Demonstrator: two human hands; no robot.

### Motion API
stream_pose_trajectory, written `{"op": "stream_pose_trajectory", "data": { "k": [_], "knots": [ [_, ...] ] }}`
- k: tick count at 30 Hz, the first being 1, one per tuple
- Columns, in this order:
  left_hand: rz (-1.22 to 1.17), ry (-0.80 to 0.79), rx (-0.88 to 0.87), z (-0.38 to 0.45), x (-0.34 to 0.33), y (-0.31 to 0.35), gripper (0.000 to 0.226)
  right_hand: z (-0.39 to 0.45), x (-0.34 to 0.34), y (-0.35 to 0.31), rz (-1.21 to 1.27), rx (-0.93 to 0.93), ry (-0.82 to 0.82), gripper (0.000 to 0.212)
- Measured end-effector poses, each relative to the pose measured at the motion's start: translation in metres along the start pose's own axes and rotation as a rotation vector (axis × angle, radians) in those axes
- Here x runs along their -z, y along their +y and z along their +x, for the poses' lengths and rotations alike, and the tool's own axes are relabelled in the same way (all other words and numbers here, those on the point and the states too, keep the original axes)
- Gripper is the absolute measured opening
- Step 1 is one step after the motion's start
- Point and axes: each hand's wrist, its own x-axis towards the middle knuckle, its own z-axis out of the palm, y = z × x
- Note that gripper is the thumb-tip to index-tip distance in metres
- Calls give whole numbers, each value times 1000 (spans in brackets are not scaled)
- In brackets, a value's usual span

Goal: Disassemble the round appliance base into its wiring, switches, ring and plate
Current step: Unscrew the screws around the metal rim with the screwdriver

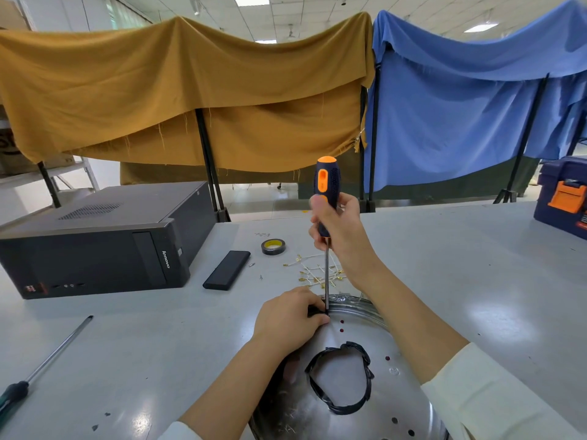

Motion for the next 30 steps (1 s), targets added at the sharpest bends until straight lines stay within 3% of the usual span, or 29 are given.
{"op": "stream_pose_trajectory", "data": {
  "k": [3,6,15,18,27,30],
  "knots": [
    [13,3,2,0,0,1,19,-1,0,2,-71,22,13,31],
    [18,10,2,0,0,2,20,-1,-1,3,-110,34,-21,14],
    [34,17,0,-2,0,3,21,-2,-1,3,-138,22,1,29],
    [41,26,-6,-1,0,3,22,-2,-1,4,-156,32,-20,17],
    [66,47,-26,-1,-1,2,20,-5,7,2,-428,66,-70,10],
    [69,59,-43,-2,-2,2,20,-5,6,-2,-657,116,-10,24]
  ]
}}
